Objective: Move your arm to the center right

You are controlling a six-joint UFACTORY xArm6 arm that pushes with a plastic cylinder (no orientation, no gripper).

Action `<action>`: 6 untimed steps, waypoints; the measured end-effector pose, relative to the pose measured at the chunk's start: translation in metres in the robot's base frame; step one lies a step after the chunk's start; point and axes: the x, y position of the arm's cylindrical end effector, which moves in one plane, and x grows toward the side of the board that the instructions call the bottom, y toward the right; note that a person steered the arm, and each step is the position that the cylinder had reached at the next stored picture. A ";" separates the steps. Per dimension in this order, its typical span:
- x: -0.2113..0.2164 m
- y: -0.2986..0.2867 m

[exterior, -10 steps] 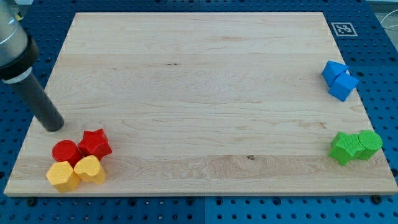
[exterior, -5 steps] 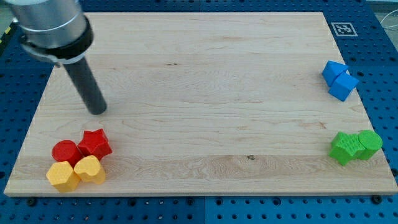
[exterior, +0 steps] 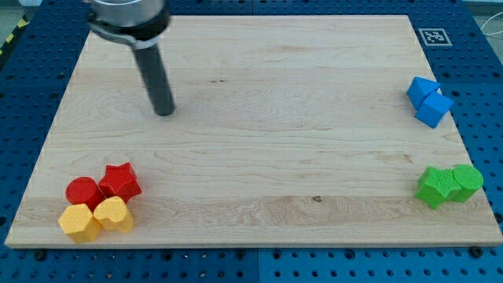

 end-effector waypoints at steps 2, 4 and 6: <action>0.030 0.151; 0.081 0.288; 0.079 0.416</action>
